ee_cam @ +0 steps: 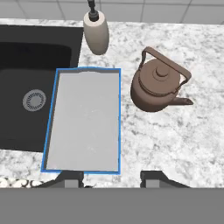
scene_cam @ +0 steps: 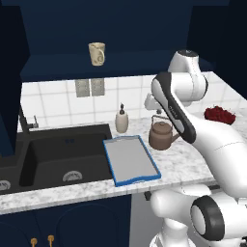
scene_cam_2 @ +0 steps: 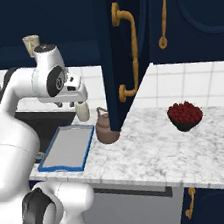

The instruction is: Pick the kettle from the counter and place it on the tray. Then pick the mug from the cabinet and place it on the tray. Then close the cabinet doors.

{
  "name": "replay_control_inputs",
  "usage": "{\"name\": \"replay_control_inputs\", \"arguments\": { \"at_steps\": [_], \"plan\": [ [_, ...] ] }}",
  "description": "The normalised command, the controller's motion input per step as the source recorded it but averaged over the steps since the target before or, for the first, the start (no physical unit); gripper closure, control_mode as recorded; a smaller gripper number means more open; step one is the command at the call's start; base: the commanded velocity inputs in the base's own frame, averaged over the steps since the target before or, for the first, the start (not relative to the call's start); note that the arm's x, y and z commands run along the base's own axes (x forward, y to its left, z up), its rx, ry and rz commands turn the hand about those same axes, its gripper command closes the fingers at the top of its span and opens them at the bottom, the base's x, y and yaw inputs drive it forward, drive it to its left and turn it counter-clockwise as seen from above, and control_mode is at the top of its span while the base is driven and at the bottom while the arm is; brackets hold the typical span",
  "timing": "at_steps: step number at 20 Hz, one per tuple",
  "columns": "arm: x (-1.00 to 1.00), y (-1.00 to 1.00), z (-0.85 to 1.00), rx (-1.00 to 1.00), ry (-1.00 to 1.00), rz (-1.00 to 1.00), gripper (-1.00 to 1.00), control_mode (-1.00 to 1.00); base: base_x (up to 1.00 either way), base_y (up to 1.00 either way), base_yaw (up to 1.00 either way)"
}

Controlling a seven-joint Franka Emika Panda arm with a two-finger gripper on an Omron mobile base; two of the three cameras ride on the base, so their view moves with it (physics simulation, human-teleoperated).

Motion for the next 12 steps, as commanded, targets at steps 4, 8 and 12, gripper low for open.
{"name": "replay_control_inputs", "arguments": {
  "at_steps": [4, 8, 12],
  "plan": [
    [-0.01, -0.12, -0.04, 0.0, 0.0, 0.0, -1.0, -1.0, 0.0, 0.0, 0.0],
    [0.0, -0.68, -0.3, -0.02, 0.0, 0.0, -1.0, -1.0, 0.0, 0.0, 0.0],
    [0.09, -0.38, -0.34, -0.12, -0.01, 0.01, -1.0, -1.0, 0.0, 0.0, 0.0]
  ]
}}
